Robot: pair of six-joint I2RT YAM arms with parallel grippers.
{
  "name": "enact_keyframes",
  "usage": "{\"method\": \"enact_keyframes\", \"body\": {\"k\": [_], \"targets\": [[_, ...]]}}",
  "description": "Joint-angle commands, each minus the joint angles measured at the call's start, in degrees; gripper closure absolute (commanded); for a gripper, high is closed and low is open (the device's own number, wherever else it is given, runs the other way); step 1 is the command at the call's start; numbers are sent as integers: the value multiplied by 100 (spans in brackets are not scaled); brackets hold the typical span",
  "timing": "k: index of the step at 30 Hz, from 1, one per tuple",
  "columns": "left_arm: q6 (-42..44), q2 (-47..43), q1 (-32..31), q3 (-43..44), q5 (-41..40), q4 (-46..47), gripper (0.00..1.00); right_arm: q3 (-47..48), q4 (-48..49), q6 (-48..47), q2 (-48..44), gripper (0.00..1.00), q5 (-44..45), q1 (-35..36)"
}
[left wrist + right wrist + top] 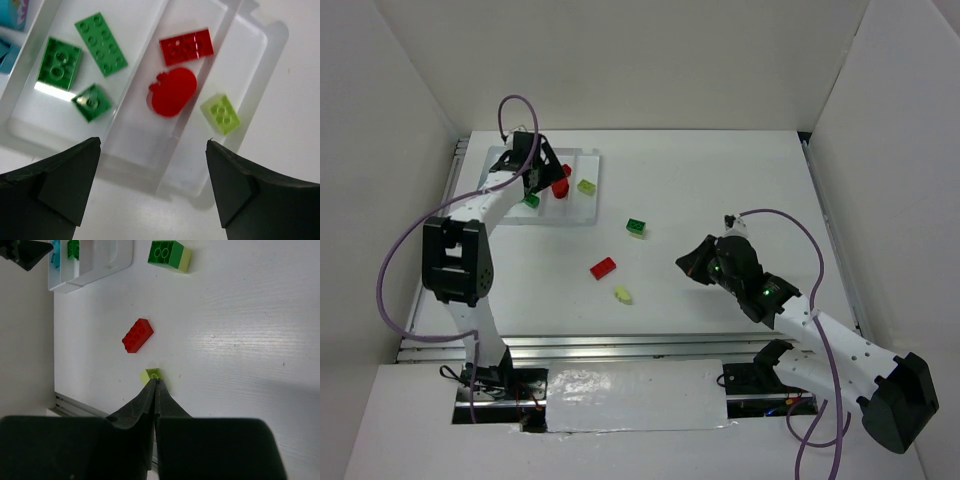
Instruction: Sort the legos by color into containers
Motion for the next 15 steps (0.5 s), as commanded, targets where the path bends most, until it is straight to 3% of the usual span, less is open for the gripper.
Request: {"method": "enact_keyframes", "body": {"k": [1,5,7,9,11,15], "targets": [[455,-1320,-431,-580,127,131,1,130,-83,-220,-67,96,-57,32],[1063,-2549,-1398,-1547,136,159,1,243,-56,-755,-102,88,-425,14],[1292,-2815,-1987,-2057,294,89,1,349,-152,-992,-102,77,-732,31],[1415,-3097,-2470,-2462,444,18,1,393,-302,-1072,-128,57,-857,32],[1459,-3220,-2856,-2682,514,-26,1,402,-390,-1116,-224,43,-883,40],[1451,-3133,-3254,-3175,454,44,3,315,-478,-1099,-444,39,-980,32]]}}
